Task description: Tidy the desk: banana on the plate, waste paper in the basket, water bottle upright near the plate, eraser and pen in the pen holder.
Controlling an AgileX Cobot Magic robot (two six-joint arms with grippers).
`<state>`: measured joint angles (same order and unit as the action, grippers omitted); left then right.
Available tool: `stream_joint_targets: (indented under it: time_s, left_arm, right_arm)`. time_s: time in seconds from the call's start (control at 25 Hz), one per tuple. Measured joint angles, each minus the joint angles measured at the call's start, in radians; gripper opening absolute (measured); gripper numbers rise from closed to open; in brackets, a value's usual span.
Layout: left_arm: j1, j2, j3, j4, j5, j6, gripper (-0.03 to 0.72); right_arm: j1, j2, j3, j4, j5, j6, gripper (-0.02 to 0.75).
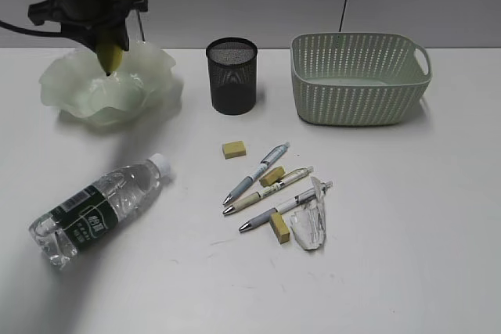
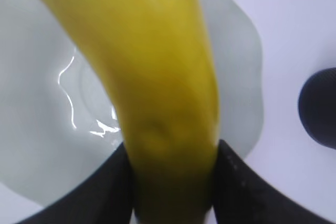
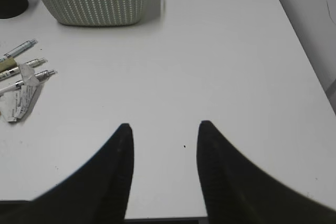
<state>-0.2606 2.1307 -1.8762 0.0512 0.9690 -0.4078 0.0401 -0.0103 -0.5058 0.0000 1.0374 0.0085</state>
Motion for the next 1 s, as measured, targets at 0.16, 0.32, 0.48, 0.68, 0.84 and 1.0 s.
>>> stream_joint_targets:
  time_s: [0.16,0.32,0.48,0.68,0.84,1.0]
  left_arm:
    - [0.025,0.065,0.000,-0.001,-0.029,0.001,0.314]
    - [0.026,0.091,0.000,-0.037,-0.023,0.001,0.314]
    - [0.026,0.090,-0.023,-0.063,-0.030,0.003,0.424]
    - [0.026,0.081,-0.069,-0.064,0.022,0.003,0.548]
    - [0.026,0.052,-0.129,-0.059,0.147,0.047,0.541]
    - [0.025,-0.014,-0.168,-0.037,0.236,0.117,0.510]
  right_arm:
    - [0.000,0.000,0.000,0.000,0.000,0.000,0.331]
    - [0.000,0.000,0.000,0.000,0.000,0.000,0.331]
    - [0.000,0.000,0.000,0.000,0.000,0.000,0.331]
    - [0.000,0.000,0.000,0.000,0.000,0.000,0.331]
    - [0.000,0.000,0.000,0.000,0.000,0.000,0.331]
    - [0.000,0.000,0.000,0.000,0.000,0.000,0.331]
